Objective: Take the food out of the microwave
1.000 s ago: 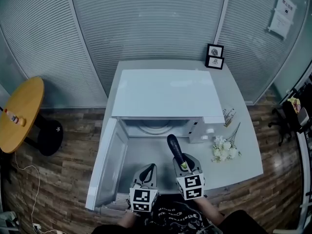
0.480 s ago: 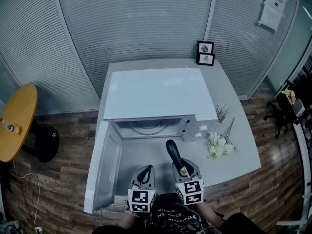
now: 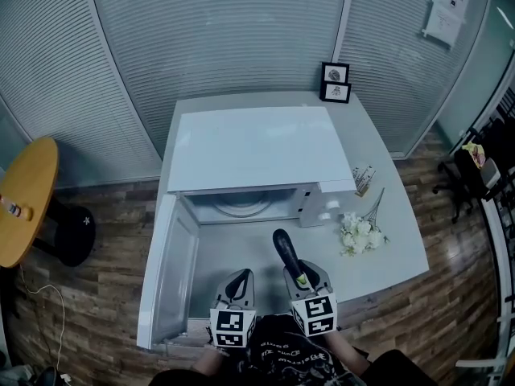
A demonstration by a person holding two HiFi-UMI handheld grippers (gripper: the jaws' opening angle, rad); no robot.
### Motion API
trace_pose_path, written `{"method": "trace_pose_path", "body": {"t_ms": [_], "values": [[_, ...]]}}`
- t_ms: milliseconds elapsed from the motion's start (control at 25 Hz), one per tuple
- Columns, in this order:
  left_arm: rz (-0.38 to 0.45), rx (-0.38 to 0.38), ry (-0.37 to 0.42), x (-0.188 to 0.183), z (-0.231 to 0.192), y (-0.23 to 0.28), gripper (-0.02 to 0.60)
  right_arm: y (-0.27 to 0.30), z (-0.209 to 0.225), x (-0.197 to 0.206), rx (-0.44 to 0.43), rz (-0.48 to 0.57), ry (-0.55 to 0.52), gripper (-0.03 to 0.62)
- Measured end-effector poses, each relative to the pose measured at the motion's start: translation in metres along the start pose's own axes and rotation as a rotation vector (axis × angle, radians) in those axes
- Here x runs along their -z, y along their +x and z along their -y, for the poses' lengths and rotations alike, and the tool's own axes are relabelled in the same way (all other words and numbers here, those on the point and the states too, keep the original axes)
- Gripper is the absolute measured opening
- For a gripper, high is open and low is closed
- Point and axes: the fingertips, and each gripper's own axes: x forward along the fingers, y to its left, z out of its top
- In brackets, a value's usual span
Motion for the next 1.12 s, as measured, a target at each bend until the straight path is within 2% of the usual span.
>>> {"method": "trace_pose_path", "body": {"t_ms": [480, 1120], "values": [[0.014, -0.003, 0.007, -0.0037, 0.0007, 0.0005, 0.008, 0.0004, -0.0065, -0.0012, -0.035, 0.006, -0.021, 0.14], [0.028, -0.004, 0.026, -0.0082, 0.0036, 0.0018, 0.008, -0.0019, -0.0049, -0.0007, -0.034, 0.012, -0.026, 0.14]]}}
